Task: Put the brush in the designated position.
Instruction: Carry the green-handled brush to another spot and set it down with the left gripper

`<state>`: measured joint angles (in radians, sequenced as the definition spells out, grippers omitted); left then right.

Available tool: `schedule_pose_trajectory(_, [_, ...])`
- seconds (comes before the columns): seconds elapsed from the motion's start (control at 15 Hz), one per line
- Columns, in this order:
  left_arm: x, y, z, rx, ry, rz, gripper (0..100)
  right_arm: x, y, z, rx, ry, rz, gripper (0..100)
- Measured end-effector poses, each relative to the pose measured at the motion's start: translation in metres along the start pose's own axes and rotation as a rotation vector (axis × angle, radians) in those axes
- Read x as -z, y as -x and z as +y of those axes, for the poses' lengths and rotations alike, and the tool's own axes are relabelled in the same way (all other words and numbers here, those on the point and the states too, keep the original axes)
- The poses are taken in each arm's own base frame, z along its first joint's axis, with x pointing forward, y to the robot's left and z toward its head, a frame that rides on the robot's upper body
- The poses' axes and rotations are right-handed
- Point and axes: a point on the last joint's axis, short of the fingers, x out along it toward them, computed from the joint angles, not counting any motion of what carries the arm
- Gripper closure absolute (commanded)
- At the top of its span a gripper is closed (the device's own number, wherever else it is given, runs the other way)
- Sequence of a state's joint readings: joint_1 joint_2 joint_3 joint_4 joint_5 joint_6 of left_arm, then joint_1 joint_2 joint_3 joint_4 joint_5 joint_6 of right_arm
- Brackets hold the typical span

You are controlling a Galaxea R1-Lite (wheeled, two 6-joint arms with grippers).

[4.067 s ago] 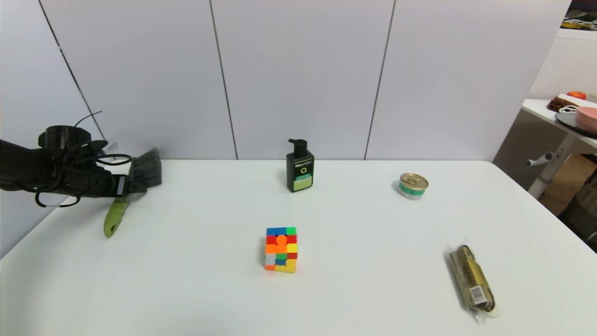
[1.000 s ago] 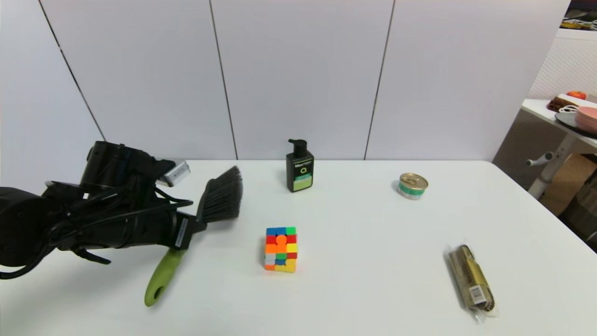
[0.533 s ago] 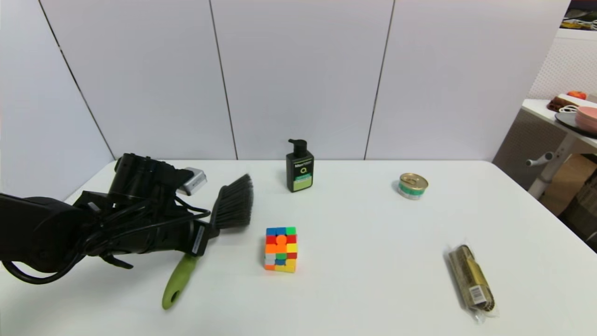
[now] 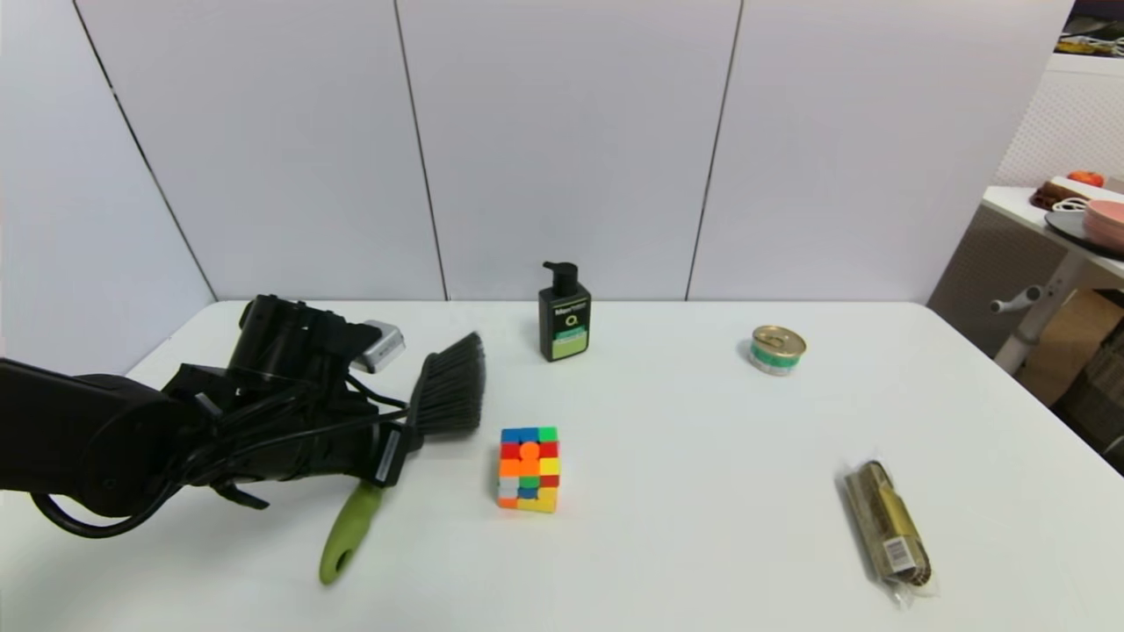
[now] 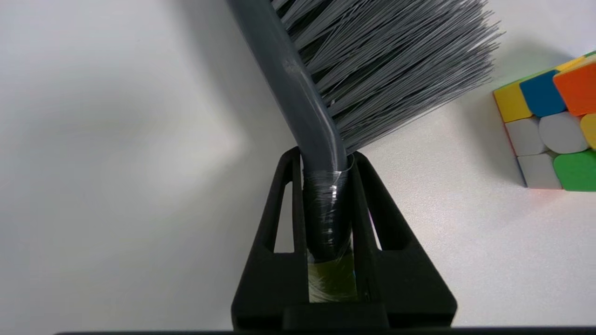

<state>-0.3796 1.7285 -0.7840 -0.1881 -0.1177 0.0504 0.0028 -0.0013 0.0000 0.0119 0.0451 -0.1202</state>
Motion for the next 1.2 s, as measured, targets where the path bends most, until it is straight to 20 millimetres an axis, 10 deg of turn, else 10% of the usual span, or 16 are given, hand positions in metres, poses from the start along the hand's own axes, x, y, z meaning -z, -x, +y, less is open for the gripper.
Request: schedule_pose_trajectory(1.2, [-0.008, -0.018, -0.019, 0.004, -0.058, -0.03, 100, 0.0, 0.0, 0.0, 0.0, -0.001, 0.0, 0])
